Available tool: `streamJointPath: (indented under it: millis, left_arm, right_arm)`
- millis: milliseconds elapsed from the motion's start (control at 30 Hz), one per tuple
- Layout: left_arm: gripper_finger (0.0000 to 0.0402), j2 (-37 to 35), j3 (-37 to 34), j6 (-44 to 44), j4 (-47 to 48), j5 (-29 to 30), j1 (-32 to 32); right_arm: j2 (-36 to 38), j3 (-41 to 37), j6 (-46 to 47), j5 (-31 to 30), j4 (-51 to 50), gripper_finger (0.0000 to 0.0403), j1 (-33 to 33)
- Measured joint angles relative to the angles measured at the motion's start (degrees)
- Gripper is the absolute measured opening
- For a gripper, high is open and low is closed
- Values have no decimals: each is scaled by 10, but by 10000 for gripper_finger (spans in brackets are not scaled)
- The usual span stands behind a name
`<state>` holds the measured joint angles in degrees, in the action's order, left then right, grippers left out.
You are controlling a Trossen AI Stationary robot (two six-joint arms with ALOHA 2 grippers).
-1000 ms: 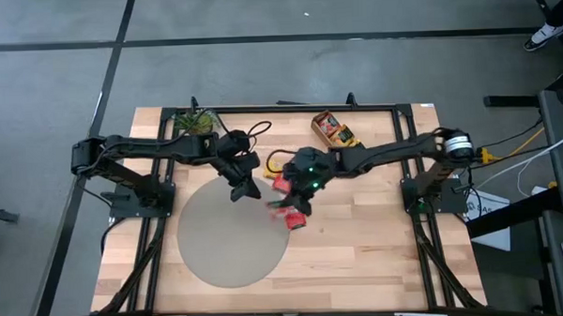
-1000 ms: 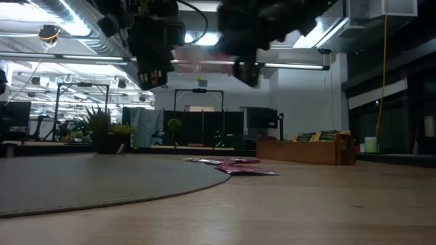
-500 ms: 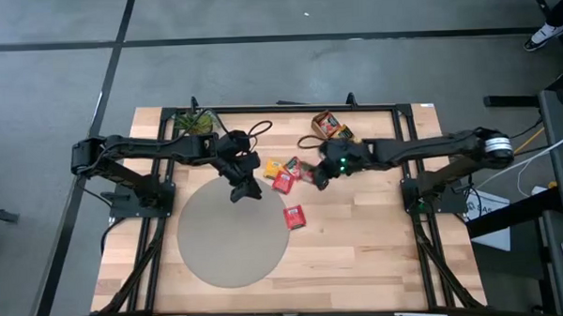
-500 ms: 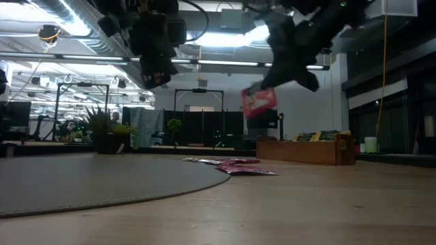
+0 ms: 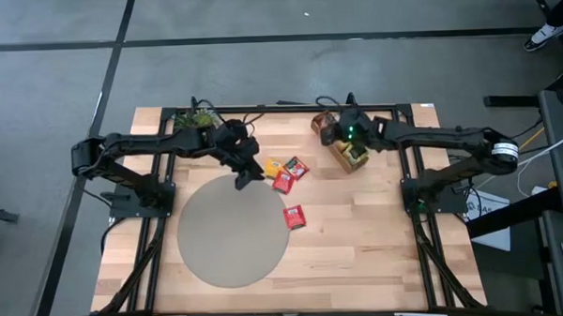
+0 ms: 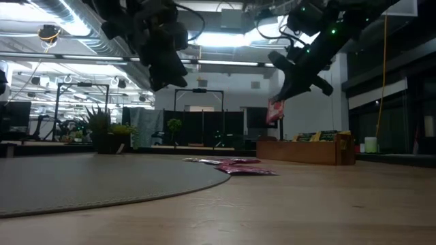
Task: Pick & Place Tea
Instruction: Put the red tea bag into the top section of the wooden organizer
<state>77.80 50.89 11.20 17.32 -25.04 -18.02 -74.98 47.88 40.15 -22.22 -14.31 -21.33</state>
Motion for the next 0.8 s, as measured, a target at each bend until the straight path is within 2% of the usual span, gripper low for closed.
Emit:
streamJointPath:
  millis: [233, 300, 400, 667, 800]
  left_arm:
    - [138, 0, 0, -48, 0, -1, -32]
    - [137, 0, 0, -57, 2, -1, -36]
    - [135, 0, 0, -60, 5, -1, -40]
    - [136, 0, 0, -66, 4, 6, -52]
    - [135, 0, 0, -57, 4, 37, -61]
  right_arm:
    - [-5, 0, -31, 0, 7, 2, -66]
    - [-12, 0, -32, 19, 9, 2, -80]
    - [-31, 0, -36, 49, 19, 2, -90]
    - [-90, 0, -71, 54, 66, 2, -115]
    - [-112, 0, -93, 54, 93, 2, -130]
